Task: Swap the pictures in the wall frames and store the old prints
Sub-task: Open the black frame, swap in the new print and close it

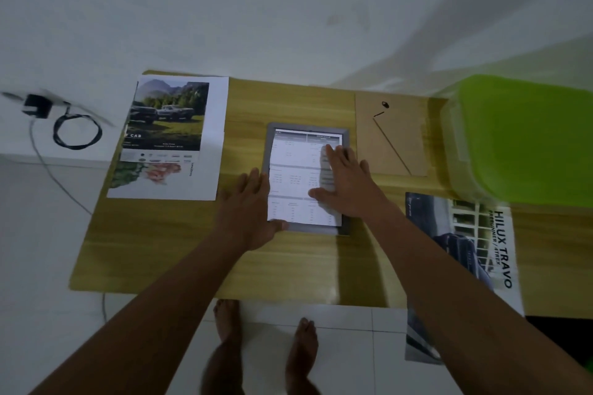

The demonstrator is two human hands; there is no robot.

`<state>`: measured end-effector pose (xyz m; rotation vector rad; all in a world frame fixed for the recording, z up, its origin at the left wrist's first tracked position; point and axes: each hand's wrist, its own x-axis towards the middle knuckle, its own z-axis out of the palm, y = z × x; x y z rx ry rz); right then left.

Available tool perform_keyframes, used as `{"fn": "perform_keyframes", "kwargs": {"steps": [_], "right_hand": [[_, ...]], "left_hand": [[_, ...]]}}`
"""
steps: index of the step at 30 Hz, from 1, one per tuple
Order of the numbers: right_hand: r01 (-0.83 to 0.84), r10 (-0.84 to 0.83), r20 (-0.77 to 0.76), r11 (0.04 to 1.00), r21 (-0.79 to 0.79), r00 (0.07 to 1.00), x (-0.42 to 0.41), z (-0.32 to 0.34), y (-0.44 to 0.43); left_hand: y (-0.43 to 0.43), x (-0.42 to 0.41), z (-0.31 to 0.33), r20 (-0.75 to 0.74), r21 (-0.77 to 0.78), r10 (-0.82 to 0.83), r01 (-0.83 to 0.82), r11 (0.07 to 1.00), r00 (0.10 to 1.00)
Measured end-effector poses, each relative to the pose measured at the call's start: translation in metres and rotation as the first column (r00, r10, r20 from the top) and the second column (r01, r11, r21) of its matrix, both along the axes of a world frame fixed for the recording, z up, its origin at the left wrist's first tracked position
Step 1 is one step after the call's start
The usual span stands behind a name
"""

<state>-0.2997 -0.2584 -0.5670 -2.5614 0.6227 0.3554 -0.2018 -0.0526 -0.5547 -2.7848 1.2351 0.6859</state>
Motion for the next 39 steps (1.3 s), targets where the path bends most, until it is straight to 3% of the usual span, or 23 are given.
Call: {"fn": "perform_keyframes", "kwargs": {"steps": [6, 10, 13, 22, 27, 32, 35, 39], "right_hand": [[0.094, -0.100, 0.054, 0.991, 0.093, 0.994, 0.002, -0.001, 0.005], [0.055, -0.056, -0.007, 0.994, -0.093, 0.998, 0.002, -0.004, 0.009], [0.078, -0.079, -0.011, 0.992, -0.098, 0.997, 0.002, 0.000, 0.015], [0.270, -0.293, 0.155, 0.950, 0.157, 0.943, 0.008, 0.007, 0.036], [0.358, -0.493, 0.295, 0.839, 0.409, 0.819, 0.006, 0.018, 0.047], [0.396, -0.597, 0.311, 0.760, 0.516, 0.740, 0.009, 0.027, 0.044], [0.402, -0.667, 0.264, 0.667, 0.627, 0.697, 0.007, 0.035, 0.041], [0.384, -0.705, 0.249, 0.608, 0.695, 0.664, 0.001, 0.050, 0.035]], "left_hand": [[0.003, 0.000, -0.003, 0.010, 0.027, -0.046, 0.046, 0.999, 0.999], [0.003, -0.004, -0.007, 0.018, 0.019, -0.035, 0.035, 0.999, 0.999], [0.002, -0.002, -0.010, -0.012, 0.006, -0.032, 0.032, 0.999, 0.999], [0.005, -0.006, -0.007, -0.086, -0.031, 0.004, -0.006, 1.000, 0.996], [0.001, -0.008, -0.006, -0.128, -0.085, 0.079, -0.090, 0.992, 0.989], [-0.005, -0.008, -0.004, -0.155, -0.156, 0.139, -0.164, 0.974, 0.978], [-0.011, -0.008, -0.002, -0.295, -0.272, 0.227, -0.309, 0.912, 0.928], [-0.020, -0.005, 0.014, -0.432, -0.485, 0.253, -0.459, 0.745, 0.866]]}}
